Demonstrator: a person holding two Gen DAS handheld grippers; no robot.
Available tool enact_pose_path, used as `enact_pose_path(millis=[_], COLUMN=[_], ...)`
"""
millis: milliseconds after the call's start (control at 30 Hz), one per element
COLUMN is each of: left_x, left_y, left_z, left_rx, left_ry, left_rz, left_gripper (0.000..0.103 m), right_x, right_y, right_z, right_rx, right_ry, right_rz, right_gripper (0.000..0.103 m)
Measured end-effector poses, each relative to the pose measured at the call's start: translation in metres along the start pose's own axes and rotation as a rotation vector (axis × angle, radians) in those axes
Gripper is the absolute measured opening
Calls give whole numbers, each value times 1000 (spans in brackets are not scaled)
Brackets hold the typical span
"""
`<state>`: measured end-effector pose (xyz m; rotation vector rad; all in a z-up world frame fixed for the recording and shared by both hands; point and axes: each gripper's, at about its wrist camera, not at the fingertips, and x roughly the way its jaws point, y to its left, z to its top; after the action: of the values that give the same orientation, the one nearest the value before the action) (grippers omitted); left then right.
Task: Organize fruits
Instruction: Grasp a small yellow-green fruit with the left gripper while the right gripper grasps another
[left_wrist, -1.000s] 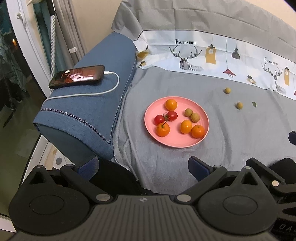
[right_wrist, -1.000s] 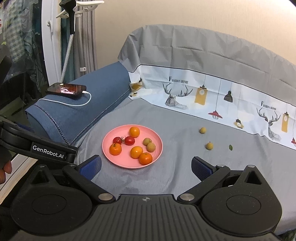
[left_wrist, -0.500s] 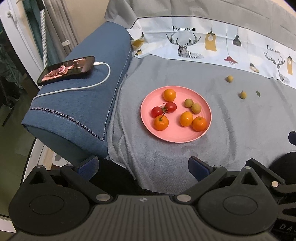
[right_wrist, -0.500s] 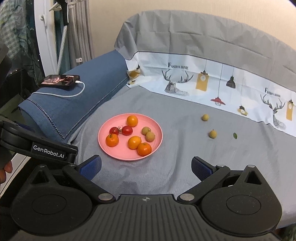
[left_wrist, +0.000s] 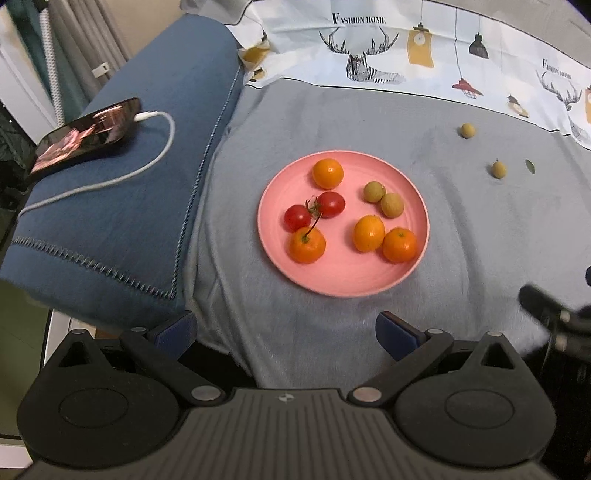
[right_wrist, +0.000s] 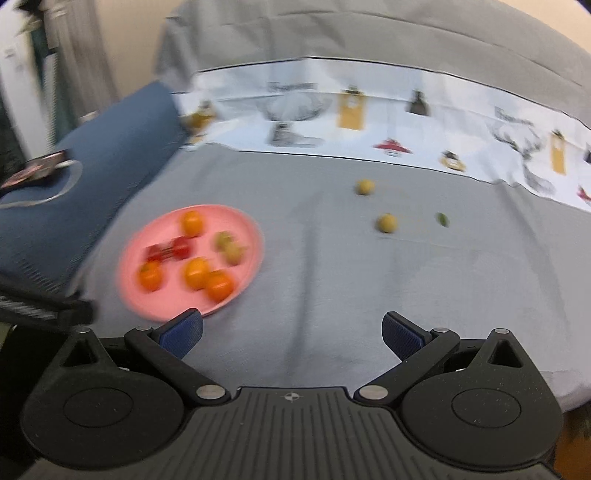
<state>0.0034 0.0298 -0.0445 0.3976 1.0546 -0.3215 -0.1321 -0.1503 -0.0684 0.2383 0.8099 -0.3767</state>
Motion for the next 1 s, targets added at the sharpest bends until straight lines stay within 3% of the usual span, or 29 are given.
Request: enact_pose_path(millis=[167, 367, 600, 667, 700, 733, 833, 933, 1000], left_x=[18, 42, 62, 68, 72, 74, 84, 97, 108], left_y=[-12, -31, -54, -62, -67, -71, -89, -116, -138], left_z=[32, 73, 110, 119, 124, 128, 143, 162, 178], left_rx=[6, -4, 26, 34, 38, 42, 64, 91, 122], left_ry=[13, 39, 28, 30, 27, 22, -9, -56, -88], left_rz=[4, -16, 0, -1, -3, -5, -18, -64, -117], left_gripper=[103, 103, 103, 103, 103, 103, 103, 103, 103], right_x=[51, 138, 220, 227, 229, 227, 221, 217, 217], right_y=[-46, -88, -111, -109, -109, -109, -112, -130, -148], right_z=[14, 29, 48, 50, 51, 50, 47, 46, 46], right_rx=[108, 121, 131, 98, 95, 98, 79, 138, 200], right_ry=[-42, -42, -40, -84, -95, -121, -161, -170, -169], right_rz=[-104, -169, -196, -215, -202, -196, -190, -231, -336], right_gripper=[102, 102, 102, 101, 91, 69, 26, 27, 27])
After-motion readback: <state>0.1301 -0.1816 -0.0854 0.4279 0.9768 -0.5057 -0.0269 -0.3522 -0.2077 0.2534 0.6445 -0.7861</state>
